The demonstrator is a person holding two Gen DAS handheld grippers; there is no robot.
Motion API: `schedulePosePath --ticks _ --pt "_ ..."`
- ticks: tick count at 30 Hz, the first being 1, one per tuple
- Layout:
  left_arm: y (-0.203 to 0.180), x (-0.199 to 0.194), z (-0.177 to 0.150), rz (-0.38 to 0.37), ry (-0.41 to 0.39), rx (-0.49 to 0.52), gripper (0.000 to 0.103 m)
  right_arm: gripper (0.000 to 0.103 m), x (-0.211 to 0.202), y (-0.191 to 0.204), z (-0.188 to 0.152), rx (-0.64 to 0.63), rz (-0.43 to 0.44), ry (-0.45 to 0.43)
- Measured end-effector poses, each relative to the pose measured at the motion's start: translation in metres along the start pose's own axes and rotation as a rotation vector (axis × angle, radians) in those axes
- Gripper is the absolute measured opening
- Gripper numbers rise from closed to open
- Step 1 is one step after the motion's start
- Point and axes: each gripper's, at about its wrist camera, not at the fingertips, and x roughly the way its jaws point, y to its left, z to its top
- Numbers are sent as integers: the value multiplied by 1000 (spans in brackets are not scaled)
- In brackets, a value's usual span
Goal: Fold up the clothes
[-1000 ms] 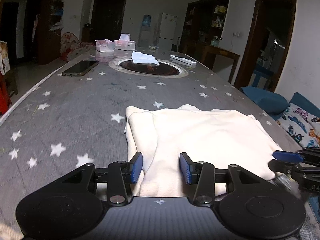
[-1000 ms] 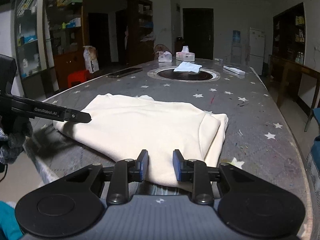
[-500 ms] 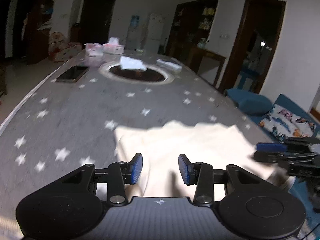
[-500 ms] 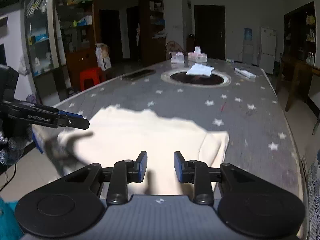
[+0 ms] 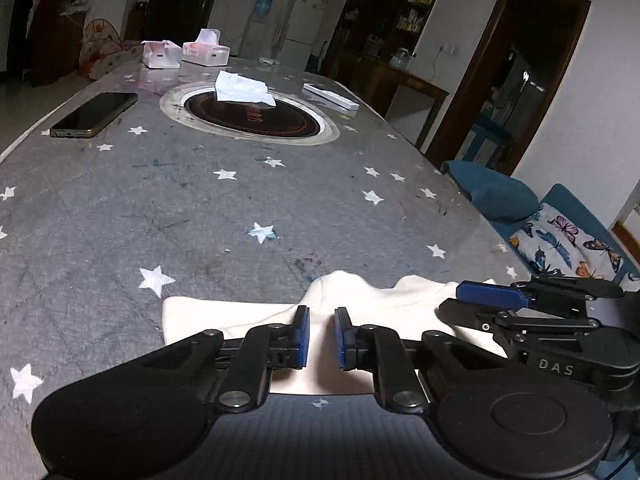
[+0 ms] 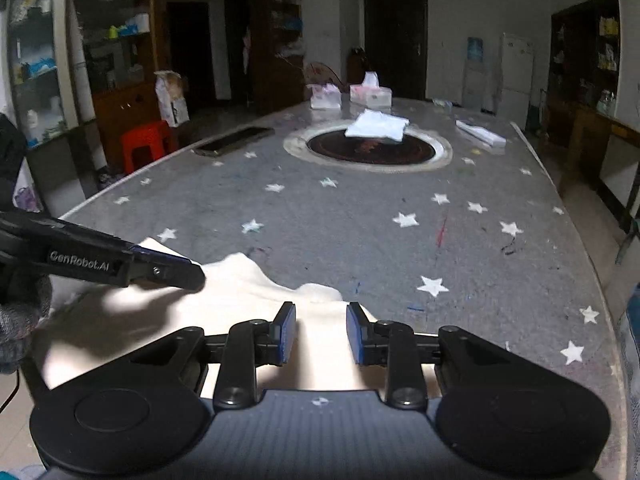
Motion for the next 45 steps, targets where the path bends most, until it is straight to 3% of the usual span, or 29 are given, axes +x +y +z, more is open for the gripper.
schedulePosePath --ticks 4,8,13,19,27,29,33,43,45 --pt "-2 -4 1 5 -5 4 14 26 5 3 -4 -24 -25 19" --pt "-11 -7 6 -29 -26 26 15 26 -3 8 6 -22 -16 -19" --pt "-16 13 10 -20 12 28 15 25 11 13 10 -32 -27 0" --pt "-15 13 9 -22 3 22 15 23 11 18 11 -70 -50 -16" --pt "-12 6 8 -25 -12 4 18 23 11 22 10 -79 -23 -10" --pt "-13 -4 6 -29 -32 16 23 24 0 25 11 -83 -2 -29" --pt "-13 -25 -5 -39 -63 58 23 25 -18 38 5 -117 70 -42" --pt "-6 -37 -33 14 -60 95 23 27 -30 61 -20 -177 107 -28" --pt "-8 -41 -37 19 -66 105 26 33 -40 64 -21 -189 122 -39"
